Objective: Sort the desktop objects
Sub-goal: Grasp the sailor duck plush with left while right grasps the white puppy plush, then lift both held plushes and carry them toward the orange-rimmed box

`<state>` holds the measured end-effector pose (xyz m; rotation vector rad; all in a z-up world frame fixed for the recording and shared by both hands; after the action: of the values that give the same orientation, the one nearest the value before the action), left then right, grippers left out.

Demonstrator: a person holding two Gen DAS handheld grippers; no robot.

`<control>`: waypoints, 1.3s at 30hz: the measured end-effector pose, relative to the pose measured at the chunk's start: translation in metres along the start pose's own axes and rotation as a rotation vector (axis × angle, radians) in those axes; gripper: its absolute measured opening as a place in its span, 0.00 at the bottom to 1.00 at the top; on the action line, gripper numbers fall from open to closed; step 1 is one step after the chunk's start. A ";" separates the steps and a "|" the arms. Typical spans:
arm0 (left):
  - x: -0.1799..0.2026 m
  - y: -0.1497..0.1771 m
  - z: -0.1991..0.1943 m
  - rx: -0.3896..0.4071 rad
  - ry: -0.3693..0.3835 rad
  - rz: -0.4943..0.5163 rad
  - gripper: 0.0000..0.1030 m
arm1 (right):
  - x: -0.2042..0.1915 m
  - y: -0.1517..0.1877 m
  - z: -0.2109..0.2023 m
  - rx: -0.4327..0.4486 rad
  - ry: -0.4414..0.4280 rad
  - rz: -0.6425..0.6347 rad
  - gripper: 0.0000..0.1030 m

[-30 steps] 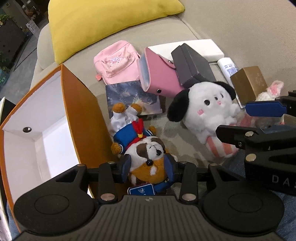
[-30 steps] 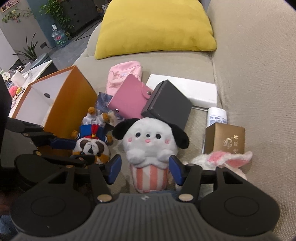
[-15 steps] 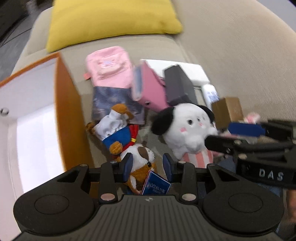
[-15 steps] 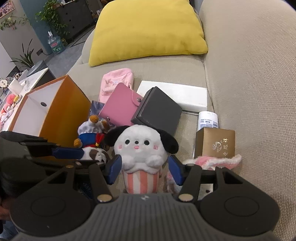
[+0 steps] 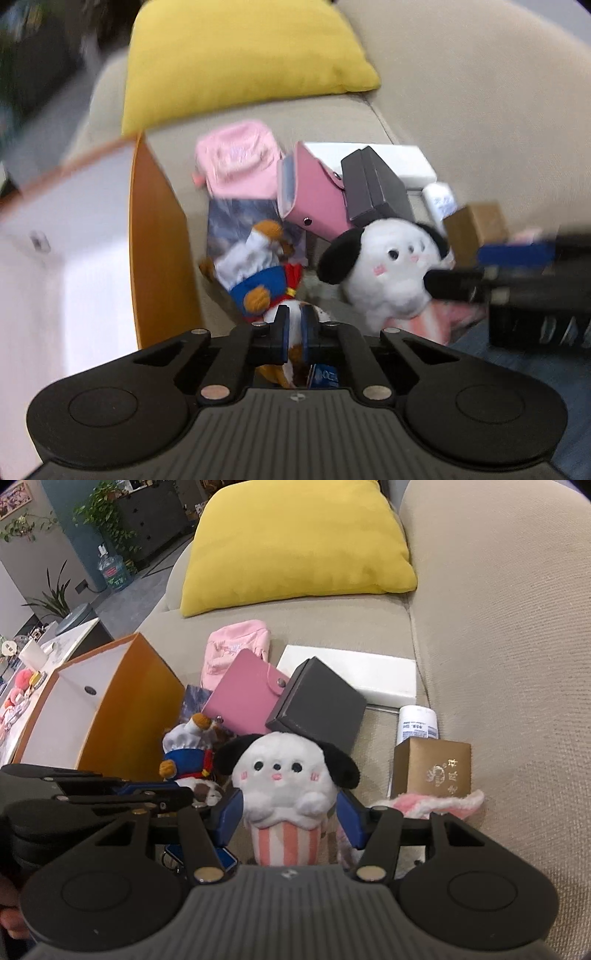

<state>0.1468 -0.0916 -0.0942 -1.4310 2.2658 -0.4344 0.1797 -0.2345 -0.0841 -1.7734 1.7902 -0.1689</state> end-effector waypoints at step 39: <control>-0.019 0.010 -0.010 0.075 0.195 -0.084 0.37 | -0.012 -0.005 -0.003 -0.020 -0.146 0.021 0.53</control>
<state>0.1407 -0.0701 -0.0869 -1.5083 2.3171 -0.7058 0.1821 -0.2249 -0.0756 -1.7335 1.7106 -0.0125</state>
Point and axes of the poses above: each gripper's, at about its wrist camera, not at the fingertips, and z roughly the way its jaws point, x to its right, y to its underside, the point moved 1 cm from there along z, roughly the way its jaws point, and after that the axes turned 13 degrees about z, right-handed, at the moved point
